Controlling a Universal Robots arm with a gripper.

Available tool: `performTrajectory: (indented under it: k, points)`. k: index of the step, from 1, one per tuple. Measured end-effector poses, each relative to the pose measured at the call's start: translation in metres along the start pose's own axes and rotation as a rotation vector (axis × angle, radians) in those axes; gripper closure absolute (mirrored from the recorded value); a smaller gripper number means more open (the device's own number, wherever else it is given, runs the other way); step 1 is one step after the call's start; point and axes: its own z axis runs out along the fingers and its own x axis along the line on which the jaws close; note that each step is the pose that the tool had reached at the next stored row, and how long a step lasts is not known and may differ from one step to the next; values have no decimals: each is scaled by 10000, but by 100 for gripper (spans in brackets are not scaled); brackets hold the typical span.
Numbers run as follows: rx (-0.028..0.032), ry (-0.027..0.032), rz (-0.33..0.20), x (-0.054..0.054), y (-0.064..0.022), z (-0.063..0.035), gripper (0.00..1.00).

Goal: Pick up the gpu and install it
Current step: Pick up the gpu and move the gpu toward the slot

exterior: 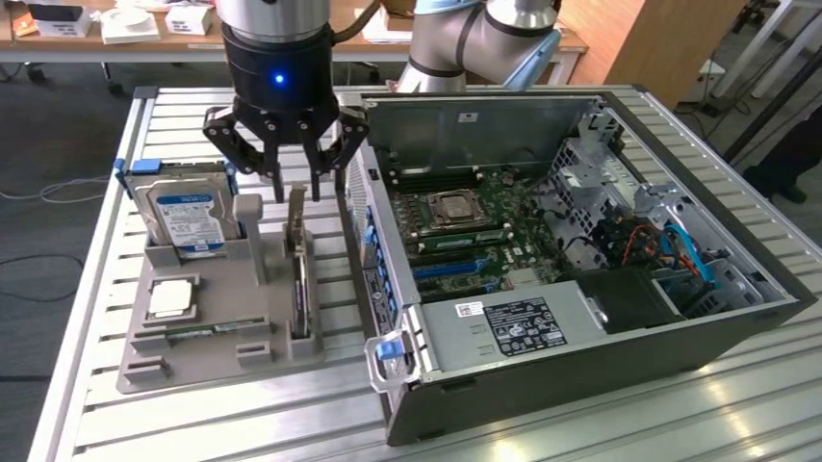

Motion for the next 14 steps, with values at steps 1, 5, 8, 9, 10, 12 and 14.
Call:
performTrajectory:
  k: [1, 5, 8, 9, 10, 12, 14]
  points:
    - [0, 0, 0, 0, -1, 18, 58]
    - [1, 1, 0, 2, -4, 89, 58]
    - [0, 0, 0, 4, -7, 145, 58]
    - [1, 1, 0, 5, -7, 162, 58]
    - [0, 0, 0, 5, -8, 181, 58]
    - [1, 1, 0, 7, -10, 216, 58]
    - [1, 1, 0, 8, -12, 253, 58]
